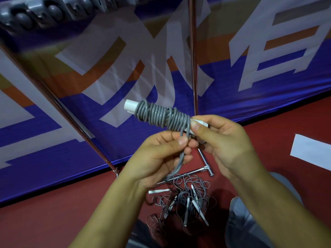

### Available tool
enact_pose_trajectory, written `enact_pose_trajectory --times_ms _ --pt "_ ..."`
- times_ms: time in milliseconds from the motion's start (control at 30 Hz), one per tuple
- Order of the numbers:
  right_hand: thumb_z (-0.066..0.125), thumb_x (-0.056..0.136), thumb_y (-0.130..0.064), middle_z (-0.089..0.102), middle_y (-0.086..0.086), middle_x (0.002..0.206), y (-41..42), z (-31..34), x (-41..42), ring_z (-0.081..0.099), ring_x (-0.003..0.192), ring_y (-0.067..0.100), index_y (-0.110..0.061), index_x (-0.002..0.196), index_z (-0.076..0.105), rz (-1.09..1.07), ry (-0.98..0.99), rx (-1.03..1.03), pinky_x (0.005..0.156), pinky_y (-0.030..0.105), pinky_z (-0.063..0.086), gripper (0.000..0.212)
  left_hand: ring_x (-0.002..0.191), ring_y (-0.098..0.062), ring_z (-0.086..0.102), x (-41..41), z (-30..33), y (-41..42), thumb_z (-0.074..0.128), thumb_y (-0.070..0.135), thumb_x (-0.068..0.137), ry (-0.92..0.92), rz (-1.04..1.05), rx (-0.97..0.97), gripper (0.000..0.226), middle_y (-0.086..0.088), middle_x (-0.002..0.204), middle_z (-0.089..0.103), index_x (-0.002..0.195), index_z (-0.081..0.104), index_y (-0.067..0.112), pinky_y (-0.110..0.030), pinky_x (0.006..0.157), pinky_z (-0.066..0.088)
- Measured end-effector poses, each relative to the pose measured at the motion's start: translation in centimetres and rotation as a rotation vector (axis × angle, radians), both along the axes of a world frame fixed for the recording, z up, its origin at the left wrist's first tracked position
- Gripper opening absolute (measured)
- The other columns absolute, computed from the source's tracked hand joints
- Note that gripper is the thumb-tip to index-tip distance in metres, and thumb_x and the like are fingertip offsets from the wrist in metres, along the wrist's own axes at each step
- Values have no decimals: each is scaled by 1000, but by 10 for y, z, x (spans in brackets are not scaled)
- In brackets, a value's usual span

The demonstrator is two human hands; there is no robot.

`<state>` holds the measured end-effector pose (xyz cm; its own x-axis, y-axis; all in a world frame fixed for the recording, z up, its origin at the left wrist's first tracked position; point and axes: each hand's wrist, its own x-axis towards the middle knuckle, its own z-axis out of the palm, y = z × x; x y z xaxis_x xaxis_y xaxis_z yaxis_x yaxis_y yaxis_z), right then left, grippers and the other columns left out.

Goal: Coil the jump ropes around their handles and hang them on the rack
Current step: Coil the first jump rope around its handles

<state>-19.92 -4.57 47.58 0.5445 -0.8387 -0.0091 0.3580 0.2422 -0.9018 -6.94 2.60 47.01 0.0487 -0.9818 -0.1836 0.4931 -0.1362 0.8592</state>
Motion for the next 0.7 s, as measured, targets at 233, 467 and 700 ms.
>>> enact_pose_trajectory --times_ms 233,467,700 --pt "63 82 -6 71 2 67 9 5 1 68 60 10 -10 81 67 25 44 -12 55 19 52 6 61 -9 63 6 15 11 69 10 64 -549 195 -19 20 -3 67 69 79 57 4 -18 58 51" --pt "66 66 -22 71 8 71 13 9 0 69 63 17 -9 80 68 32 54 0 56 22 54 19 47 -8 57 14 20 16 77 -4 60 -437 171 17 24 -3 57 63 70 57 4 -17 48 48" --pt "64 68 -26 69 10 66 15 16 -3 67 50 17 -6 75 65 105 58 131 43 16 47 20 59 -12 61 29 6 8 93 14 42 -206 38 -8 55 -8 68 66 80 60 -7 -21 58 51"
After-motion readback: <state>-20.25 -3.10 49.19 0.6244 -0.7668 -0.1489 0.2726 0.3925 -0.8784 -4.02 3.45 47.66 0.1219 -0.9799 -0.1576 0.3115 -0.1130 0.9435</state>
